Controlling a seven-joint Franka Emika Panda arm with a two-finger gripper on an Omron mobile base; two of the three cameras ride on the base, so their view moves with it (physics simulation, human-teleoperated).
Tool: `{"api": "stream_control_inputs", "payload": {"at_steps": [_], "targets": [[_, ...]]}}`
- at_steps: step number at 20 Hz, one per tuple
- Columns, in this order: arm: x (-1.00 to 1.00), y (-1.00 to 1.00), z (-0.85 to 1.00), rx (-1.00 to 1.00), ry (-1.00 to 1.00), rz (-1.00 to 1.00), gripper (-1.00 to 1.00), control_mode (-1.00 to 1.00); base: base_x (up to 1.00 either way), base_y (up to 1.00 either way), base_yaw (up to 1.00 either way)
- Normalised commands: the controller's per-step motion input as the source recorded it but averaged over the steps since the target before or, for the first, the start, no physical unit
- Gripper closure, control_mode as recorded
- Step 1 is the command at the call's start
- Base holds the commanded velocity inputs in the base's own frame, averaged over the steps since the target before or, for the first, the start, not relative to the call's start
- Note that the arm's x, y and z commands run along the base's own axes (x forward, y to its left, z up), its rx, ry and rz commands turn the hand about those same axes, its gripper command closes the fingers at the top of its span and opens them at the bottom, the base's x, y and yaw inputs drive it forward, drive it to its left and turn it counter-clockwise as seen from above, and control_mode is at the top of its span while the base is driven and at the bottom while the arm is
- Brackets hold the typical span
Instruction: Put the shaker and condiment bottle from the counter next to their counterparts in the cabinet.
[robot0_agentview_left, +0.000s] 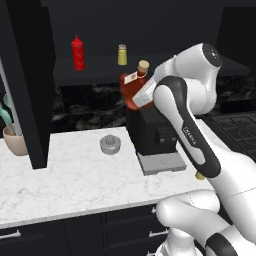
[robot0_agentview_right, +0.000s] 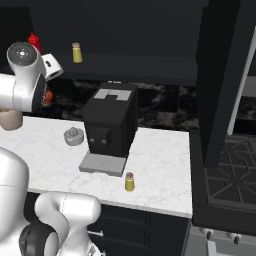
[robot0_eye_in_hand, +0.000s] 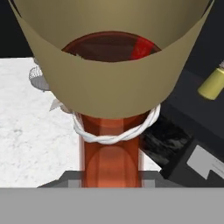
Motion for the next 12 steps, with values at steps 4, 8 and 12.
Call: {"api": "stream_control_inputs", "payload": {"at_steps": [4,8,12], "targets": [[0.00,0.03,0.38,0.01,-0.05,-0.05,1.00,-1.00,0.00,0.00,0.00],[0.00,0.03,0.33,0.06,0.00,-0.09,1.00,-1.00,0.00,0.00,0.00],[0.06,0.12,0.29,0.05,0.00,-0.12,1.00,-1.00,0.00,0.00,0.00]]}}
